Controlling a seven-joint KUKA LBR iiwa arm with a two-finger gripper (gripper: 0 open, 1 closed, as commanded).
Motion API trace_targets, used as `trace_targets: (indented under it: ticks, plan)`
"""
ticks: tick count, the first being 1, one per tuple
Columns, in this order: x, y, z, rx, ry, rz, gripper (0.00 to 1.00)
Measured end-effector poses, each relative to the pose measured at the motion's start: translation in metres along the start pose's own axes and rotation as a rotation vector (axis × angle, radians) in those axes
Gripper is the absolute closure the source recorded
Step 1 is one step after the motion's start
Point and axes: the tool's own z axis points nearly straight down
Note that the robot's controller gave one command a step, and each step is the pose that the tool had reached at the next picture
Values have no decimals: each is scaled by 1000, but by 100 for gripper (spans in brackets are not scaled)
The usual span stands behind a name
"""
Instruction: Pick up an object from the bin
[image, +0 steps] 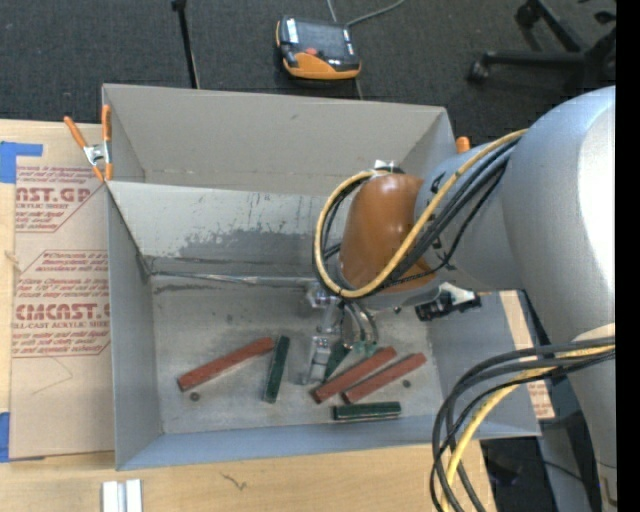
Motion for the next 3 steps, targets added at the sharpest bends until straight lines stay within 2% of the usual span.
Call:
trace_targets:
  ticks: [1,2,3]
  plan:
    - [9,13,1,1,0,-109,0]
    - [4,1,2,-2,-1,44,0]
    - [22,56,3,-1,0,72,100]
